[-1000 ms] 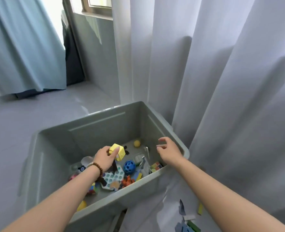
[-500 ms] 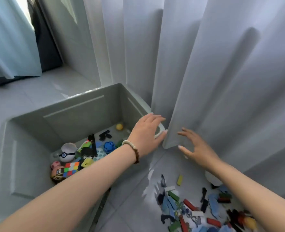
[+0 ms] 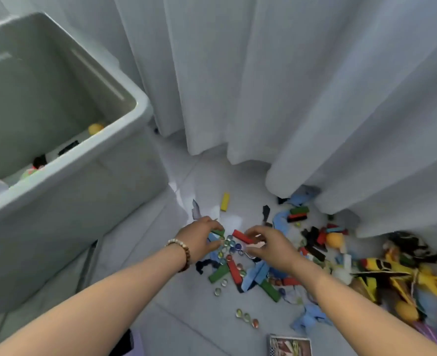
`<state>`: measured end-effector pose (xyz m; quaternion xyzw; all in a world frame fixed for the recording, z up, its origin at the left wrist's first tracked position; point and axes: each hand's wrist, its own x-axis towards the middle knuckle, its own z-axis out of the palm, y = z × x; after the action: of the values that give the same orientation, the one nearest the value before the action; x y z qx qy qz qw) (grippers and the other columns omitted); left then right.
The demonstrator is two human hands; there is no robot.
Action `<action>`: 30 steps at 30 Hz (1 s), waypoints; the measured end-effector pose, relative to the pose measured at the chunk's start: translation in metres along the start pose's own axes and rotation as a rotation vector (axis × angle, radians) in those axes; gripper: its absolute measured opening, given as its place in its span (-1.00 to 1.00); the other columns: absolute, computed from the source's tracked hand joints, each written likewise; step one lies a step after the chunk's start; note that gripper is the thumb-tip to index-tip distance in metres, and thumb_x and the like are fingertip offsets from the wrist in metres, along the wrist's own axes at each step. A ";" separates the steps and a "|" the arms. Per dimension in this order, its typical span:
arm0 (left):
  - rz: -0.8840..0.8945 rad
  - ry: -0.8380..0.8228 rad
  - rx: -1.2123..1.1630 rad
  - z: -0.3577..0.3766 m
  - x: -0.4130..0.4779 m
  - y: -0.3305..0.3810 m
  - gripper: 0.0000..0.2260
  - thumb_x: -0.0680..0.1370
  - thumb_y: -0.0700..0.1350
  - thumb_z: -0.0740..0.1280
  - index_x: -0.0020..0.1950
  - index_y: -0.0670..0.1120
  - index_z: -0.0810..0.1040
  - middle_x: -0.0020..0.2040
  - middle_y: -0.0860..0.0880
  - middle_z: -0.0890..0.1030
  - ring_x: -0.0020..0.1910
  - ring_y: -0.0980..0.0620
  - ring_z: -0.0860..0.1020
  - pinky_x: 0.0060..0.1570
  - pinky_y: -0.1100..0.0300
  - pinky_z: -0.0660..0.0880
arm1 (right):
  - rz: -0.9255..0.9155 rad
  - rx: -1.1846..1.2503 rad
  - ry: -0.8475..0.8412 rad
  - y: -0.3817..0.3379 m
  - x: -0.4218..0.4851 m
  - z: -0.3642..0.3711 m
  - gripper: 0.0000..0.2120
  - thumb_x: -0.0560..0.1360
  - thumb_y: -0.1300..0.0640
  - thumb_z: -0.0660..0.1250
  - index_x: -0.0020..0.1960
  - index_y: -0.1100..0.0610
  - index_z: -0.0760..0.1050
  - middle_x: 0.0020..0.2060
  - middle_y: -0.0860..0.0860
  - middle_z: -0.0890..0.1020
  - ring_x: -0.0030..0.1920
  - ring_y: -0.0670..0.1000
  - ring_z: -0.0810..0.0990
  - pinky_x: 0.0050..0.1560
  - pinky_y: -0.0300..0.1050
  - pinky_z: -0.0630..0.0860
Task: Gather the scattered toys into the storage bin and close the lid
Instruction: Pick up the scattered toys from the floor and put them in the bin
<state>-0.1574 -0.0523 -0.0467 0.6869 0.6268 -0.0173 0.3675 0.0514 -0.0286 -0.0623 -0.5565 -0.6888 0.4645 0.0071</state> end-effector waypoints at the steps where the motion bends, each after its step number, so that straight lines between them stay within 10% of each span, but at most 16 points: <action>1: -0.005 -0.011 0.002 0.010 0.005 -0.003 -0.65 0.55 0.04 0.26 0.34 0.06 0.40 0.31 0.04 0.41 0.23 0.03 0.44 0.15 0.22 0.41 | -0.007 0.008 -0.002 0.005 0.003 0.008 -0.68 0.41 0.09 0.46 0.15 0.04 0.53 0.08 -0.04 0.58 0.07 -0.08 0.54 0.14 -0.12 0.51; 30: 0.157 0.084 0.137 0.064 0.052 -0.026 -0.67 0.50 0.05 0.34 0.23 0.01 0.41 0.15 0.03 0.43 0.08 0.02 0.48 -0.17 0.25 0.35 | -0.289 -0.306 0.115 0.033 0.044 0.048 -0.82 0.48 0.16 0.35 0.07 0.10 0.59 0.08 0.03 0.52 0.03 0.05 0.53 -0.04 -0.08 0.49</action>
<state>-0.1411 -0.0434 -0.1316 0.7574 0.5834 -0.0025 0.2931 0.0346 -0.0270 -0.1337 -0.4722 -0.8223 0.3162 0.0285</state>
